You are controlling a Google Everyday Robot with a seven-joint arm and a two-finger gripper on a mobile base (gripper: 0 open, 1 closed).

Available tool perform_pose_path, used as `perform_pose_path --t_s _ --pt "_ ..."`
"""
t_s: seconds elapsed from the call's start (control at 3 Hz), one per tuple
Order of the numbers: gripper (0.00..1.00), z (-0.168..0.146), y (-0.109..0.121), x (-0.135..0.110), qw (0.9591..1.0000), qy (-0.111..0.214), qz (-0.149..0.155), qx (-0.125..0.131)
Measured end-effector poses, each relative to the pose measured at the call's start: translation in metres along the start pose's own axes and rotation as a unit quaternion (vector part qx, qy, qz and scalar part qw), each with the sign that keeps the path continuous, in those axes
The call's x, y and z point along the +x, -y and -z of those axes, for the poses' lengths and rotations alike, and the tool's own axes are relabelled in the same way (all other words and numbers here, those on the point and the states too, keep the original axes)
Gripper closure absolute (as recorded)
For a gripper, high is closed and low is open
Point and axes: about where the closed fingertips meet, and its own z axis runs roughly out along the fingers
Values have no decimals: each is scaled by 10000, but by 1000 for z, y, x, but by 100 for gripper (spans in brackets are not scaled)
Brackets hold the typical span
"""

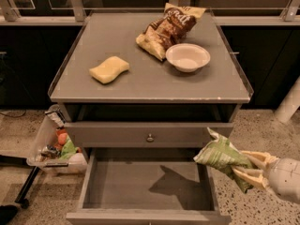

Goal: Pick green jalapeno chip bag from middle drawer and place on counter

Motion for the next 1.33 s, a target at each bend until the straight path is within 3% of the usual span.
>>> perform_pose_path --t_s 0.33,0.67,1.0,1.33 --pt "100 0 0 0 10000 1 1 0" --pt "100 11 7 -35 9987 280 372 -217" --pt "100 13 24 -139 9855 638 1363 -779" --pt "100 -10 35 -231 9653 813 2105 -1315"
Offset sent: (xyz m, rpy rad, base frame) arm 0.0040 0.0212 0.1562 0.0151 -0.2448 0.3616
